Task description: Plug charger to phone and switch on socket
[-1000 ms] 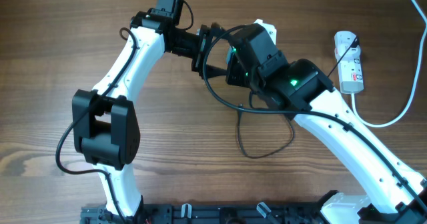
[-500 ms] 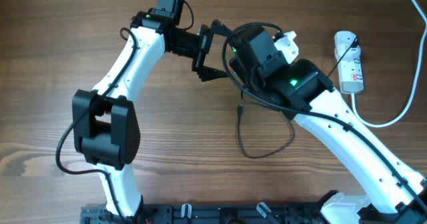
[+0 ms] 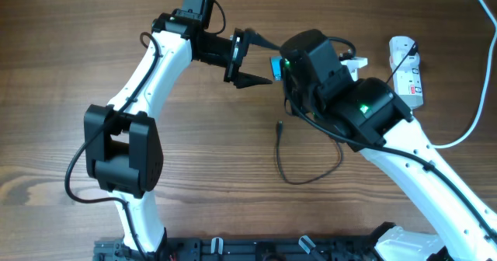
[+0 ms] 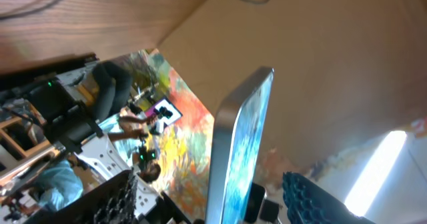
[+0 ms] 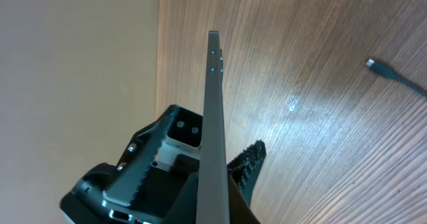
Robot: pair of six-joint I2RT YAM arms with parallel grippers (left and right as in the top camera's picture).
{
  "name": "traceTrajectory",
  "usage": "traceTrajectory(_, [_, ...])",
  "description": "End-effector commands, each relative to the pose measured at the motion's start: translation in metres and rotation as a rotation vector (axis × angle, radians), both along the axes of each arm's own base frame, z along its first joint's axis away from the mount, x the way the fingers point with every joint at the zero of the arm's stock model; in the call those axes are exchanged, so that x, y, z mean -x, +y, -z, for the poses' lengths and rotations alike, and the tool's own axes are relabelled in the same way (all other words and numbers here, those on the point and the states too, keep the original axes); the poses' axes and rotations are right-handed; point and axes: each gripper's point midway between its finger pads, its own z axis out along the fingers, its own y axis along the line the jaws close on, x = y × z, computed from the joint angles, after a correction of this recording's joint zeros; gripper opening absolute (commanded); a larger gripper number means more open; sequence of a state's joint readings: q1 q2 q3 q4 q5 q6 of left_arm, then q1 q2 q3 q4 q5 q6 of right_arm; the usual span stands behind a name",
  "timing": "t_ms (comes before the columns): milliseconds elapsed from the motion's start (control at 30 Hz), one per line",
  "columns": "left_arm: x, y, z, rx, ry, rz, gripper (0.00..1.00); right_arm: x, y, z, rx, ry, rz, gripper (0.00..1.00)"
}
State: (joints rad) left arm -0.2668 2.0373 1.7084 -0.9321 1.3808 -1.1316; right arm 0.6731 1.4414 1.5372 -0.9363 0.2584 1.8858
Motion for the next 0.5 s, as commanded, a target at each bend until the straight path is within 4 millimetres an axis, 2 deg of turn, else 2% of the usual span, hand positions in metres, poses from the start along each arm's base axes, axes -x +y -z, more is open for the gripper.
traceTrajectory(0, [0.005, 0.001, -0.026, 0.073, -0.012, 0.018, 0.76, 0.001, 0.000, -0.011, -0.061, -0.011, 0.035, 0.04])
traceTrajectory(100, [0.007, 0.001, -0.033, 0.112, -0.002, 0.032, 0.69, 0.002, 0.004, -0.012, -0.080, -0.005, 0.027, 0.04])
traceTrajectory(200, [0.012, 0.001, -0.044, 0.175, 0.016, 0.056, 0.68, 0.001, 0.008, -0.003, -0.076, 0.023, 0.018, 0.04])
traceTrajectory(367, [0.012, 0.001, -0.044, 0.175, 0.016, 0.056, 0.63, -0.002, 0.015, -0.002, -0.109, 0.030, 0.021, 0.04])
traceTrajectory(467, [0.012, 0.001, -0.044, 0.175, 0.016, 0.056, 0.64, -0.003, 0.019, -0.005, -0.127, 0.021, 0.013, 0.04])
